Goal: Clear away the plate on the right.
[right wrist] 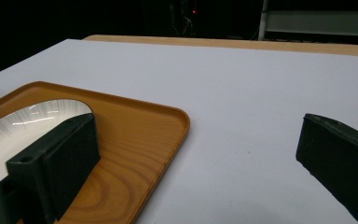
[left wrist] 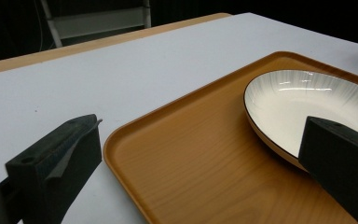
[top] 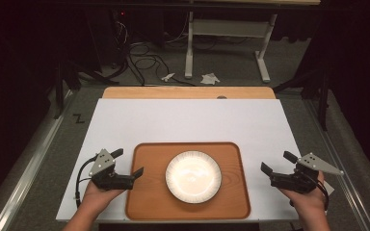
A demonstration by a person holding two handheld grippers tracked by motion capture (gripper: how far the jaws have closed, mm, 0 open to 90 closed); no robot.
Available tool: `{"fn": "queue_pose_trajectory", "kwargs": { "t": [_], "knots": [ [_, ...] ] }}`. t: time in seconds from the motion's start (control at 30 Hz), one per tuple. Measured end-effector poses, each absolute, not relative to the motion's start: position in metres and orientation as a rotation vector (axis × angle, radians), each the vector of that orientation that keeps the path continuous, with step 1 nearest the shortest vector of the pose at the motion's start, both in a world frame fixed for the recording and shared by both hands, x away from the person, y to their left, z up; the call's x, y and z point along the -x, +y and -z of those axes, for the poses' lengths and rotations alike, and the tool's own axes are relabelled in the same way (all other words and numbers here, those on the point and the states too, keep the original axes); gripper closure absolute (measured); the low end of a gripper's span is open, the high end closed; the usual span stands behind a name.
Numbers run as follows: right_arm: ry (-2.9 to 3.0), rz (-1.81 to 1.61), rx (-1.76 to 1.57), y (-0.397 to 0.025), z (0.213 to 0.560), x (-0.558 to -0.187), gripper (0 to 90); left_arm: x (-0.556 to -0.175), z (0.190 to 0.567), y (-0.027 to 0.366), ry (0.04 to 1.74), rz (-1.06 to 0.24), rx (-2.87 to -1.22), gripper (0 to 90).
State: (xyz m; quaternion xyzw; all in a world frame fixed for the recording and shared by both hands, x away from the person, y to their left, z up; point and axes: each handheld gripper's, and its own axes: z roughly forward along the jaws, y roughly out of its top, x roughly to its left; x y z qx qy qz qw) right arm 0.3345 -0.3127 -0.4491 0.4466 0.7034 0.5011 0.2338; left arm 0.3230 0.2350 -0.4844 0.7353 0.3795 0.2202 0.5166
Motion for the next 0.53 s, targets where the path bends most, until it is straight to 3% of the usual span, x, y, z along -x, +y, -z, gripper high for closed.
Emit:
{"fn": "queue_pose_trajectory", "kwargs": {
  "t": [0.53],
  "knots": [
    [1.978,-1.321,-1.219,-0.3054,0.4566,-0.3392,0.0,-0.3211,0.4827,0.238,0.915,-0.526,-1.748,0.2]
  ]
}}
